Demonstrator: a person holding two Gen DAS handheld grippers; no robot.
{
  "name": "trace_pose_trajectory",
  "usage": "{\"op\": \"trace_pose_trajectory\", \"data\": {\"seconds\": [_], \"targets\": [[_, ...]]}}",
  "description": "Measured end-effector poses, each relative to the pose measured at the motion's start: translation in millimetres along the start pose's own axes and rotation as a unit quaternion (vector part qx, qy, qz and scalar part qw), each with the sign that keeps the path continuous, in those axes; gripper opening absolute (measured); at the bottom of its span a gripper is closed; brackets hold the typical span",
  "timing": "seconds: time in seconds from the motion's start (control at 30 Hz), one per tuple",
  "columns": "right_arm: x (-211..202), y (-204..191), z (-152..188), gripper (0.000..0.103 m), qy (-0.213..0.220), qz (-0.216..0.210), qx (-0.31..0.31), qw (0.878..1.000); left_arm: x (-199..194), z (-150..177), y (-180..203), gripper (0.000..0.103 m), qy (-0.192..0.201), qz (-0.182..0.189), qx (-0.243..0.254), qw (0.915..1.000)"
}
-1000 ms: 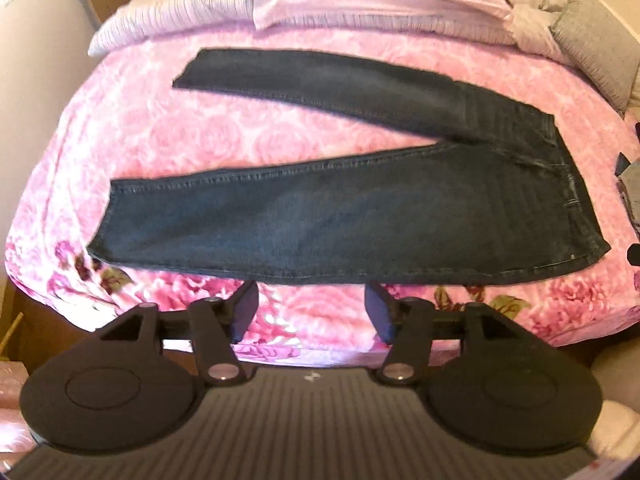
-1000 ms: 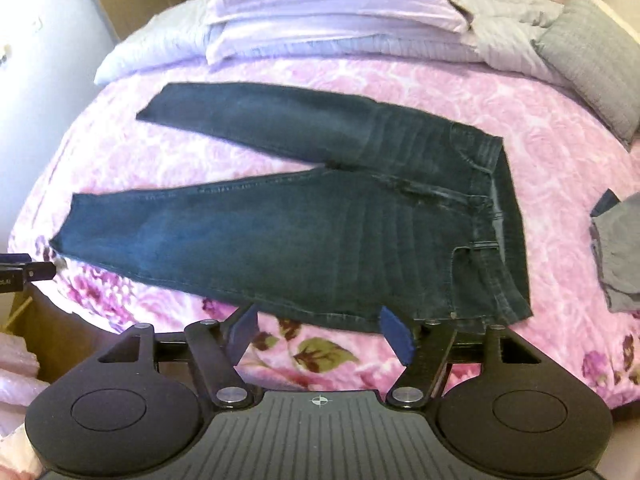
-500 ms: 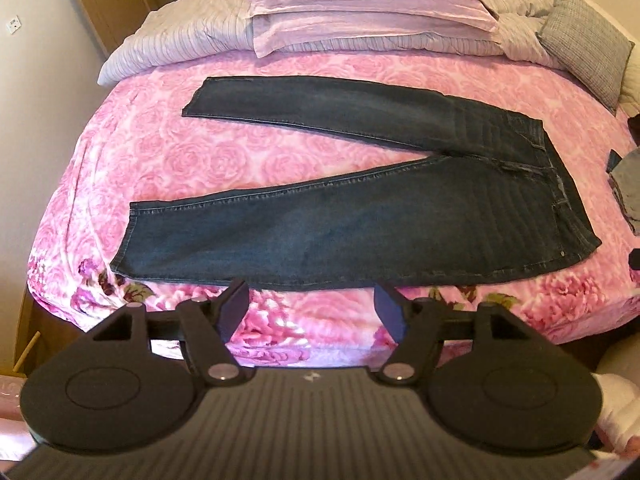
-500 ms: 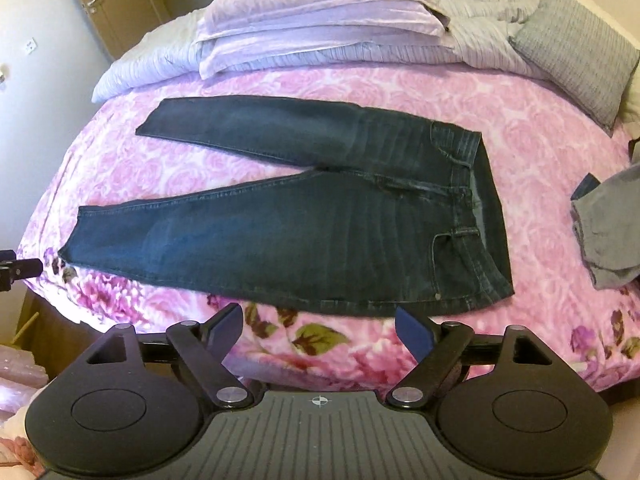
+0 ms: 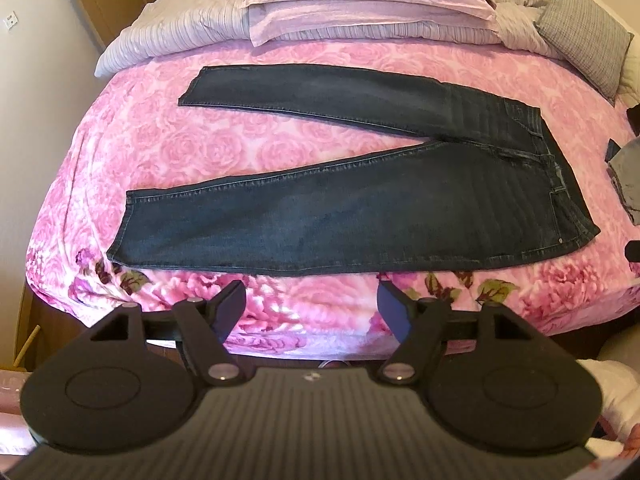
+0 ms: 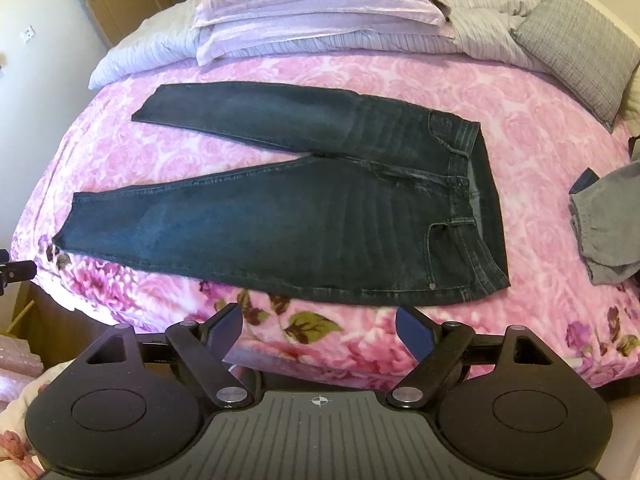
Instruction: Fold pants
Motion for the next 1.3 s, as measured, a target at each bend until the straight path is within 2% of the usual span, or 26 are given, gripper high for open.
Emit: {"op": "trace_pose_trajectory", "data": {"seconds": [0.47,0.83,0.97,1.07,1.17,1.3], "targets": [[5.0,6.3,-1.7,0.081,-0.006,-0.003,-0.001,1.000,5.1,-2.8,8.7,0.070,-0.007,0.001,0.001,1.0000],[32.7,2.0,-23.0,0.081,-0.018,-0.010,0.001,1.000,31.1,-17.1,-10.7,0.073,-0.020,0.005,-0.004,0.9998],[58.2,10.3,-41.7,0.081,-0.012,0.007,0.012,1.000,65.8,-35.4,-28.3,0.074,-0.024,0.014,0.006,0.9996],[81.0,24.7,-59.3,0.081,-0.007,0.024,0.031,0.999,103.3,-57.6,-41.7,0.074,-0.026,0.035,0.020,0.9989],[110.2,41.5,-80.9,0.081,-0.009,0.043,0.049,0.998,152.6,-88.5,-48.9,0.073,-0.028,0.054,0.046,0.9971],[156.0,66.5,-113.4,0.081,-0.003,0.039,0.060,0.997,225.8,-130.8,-40.4,0.073,-0.013,0.085,0.095,0.9918]]}}
Point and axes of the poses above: each gripper's, at about its wrist camera, not at the fingertips, and x roughly the way its jaws point, y to its right, z to its underside, the point moved 1 cm from there along x, roughly the way its jaws point, and after that the axes turned 4 degrees about y, right-handed, at the moved point
